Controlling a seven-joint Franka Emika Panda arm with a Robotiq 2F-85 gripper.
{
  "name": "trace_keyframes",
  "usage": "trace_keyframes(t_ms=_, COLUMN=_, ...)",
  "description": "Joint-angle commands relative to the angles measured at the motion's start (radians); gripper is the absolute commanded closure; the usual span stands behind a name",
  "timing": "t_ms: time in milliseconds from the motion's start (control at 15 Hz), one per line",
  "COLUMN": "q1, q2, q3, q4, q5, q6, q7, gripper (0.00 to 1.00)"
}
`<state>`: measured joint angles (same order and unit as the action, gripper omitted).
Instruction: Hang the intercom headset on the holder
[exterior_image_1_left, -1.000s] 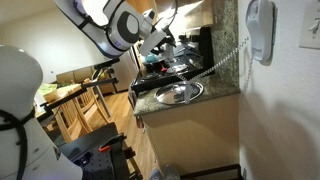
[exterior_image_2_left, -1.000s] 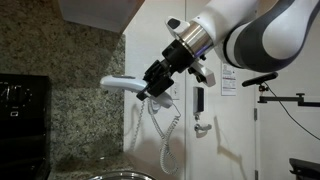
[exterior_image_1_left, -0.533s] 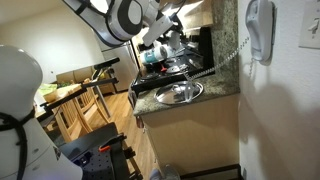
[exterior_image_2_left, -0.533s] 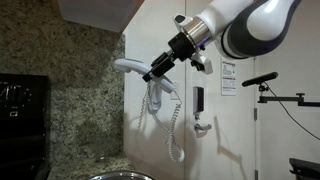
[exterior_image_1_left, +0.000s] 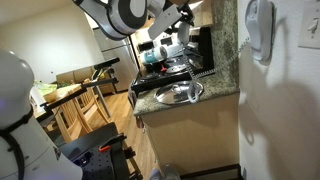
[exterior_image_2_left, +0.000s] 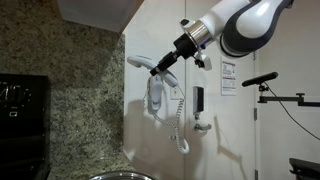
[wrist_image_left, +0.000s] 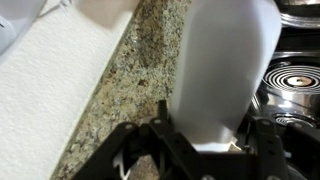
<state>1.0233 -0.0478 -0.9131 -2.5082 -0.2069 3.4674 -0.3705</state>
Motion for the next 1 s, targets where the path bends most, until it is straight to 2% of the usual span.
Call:
trace_keyframes(t_ms=0, q1=-0.005, q2=-0.033, q3=-0.014, q4=-0.014, q5=0.046, q6=0.000, q7=-0.015, gripper=0.66)
trace_keyframes(t_ms=333, q1=0.002, q2=-0.034, q3=-0.033, q4=-0.023, q5=0.060, q6=-0.002, q7=-0.003, gripper=0.66)
trace_keyframes(t_ms=400, q1=-0.007, q2=-0.001, q3=-0.030, q4=-0.007, q5=0.052, q6=-0.003, q7=0.001, gripper=0.41)
trace_keyframes(t_ms=933, q1=-0.006, q2=-0.001, q3=-0.030, q4=-0.015, q5=0.052, q6=-0.003, q7=0.001, gripper=0.41)
